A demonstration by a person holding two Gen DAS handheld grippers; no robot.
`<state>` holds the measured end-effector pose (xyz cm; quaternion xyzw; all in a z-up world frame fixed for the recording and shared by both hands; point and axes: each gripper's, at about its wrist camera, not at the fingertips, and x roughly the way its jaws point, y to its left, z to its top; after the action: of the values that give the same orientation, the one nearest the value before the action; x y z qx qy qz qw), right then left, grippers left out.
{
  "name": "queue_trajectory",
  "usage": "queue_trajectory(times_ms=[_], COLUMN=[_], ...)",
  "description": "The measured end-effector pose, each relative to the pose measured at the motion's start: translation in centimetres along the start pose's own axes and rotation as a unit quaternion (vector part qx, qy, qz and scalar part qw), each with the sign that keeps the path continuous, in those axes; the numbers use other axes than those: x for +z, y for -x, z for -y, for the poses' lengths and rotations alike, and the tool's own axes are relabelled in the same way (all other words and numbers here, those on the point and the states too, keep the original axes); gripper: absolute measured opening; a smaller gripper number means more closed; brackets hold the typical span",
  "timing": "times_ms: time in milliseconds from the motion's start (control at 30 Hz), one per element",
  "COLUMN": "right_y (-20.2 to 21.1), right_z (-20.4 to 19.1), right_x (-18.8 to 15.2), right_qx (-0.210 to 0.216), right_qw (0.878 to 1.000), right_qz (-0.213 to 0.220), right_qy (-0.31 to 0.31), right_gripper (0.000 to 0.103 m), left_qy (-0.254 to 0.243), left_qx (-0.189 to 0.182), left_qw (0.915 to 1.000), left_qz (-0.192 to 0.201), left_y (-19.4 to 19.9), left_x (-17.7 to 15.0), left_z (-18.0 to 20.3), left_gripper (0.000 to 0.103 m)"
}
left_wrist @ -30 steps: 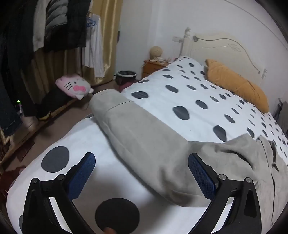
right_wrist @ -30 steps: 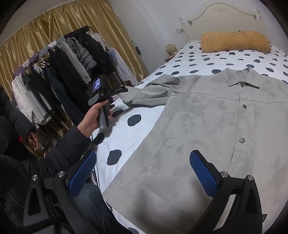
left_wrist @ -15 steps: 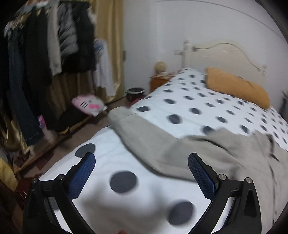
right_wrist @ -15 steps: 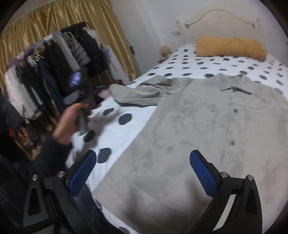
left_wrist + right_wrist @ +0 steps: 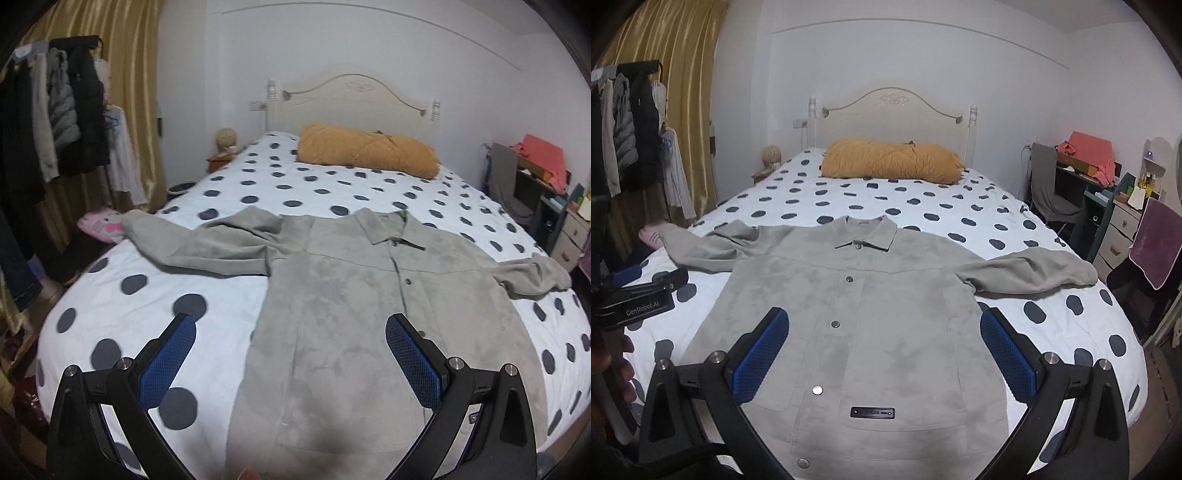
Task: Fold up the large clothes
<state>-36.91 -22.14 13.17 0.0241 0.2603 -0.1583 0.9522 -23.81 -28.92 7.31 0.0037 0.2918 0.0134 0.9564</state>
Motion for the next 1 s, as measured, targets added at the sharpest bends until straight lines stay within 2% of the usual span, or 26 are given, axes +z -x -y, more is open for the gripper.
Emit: queue_trajectory(times_ms=[33, 67, 133, 167, 233, 467, 1000], right_y=[0.1, 0.2, 0.4, 0.7, 0.9, 1.0, 0.9], right_z=[0.2, 0.4, 0.8, 0.8, 1.1, 1.4, 1.5], right_x=[-0.1, -0.1, -0.2, -0.4, -0.8, -1.8, -2.0], right_qx=[0.001, 0.003, 0.013, 0.015, 0.018, 0.020, 0.013], right_qw=[1.000, 1.000, 1.000, 1.000, 1.000, 1.000, 1.000], right_qz=[0.002, 0.003, 0.004, 0.005, 0.005, -0.001, -0.015], right_qy=[0.000, -0.001, -0.010, -0.012, -0.016, -0.021, -0.016], right_gripper=[0.103, 0.103, 0.103, 0.103, 0.103, 0.103, 0.103], left_qy=[-0.016, -0.020, -0.018, -0.026, -0.033, -0.058, -0.063], left_qx=[-0.021, -0.024, -0.011, -0.019, -0.021, -0.026, -0.034], left_qw=[0.9996, 0.9995, 0.9998, 0.9994, 0.9991, 0.9978, 0.9973], left_qz=[-0.002, -0.004, -0.006, -0.010, -0.014, -0.016, -0.014], left_y=[3.0, 4.2, 5.5, 6.5, 8.2, 11.2, 10.5], left_x=[-0.5, -0.6, -1.1, -0.9, -0.9, -0.4, -1.3], left_z=[-3.8, -5.3, -6.1, -8.3, -9.5, -10.8, -11.0], left_gripper=[0.103, 0.103, 0.103, 0.103, 0.103, 0.103, 0.103])
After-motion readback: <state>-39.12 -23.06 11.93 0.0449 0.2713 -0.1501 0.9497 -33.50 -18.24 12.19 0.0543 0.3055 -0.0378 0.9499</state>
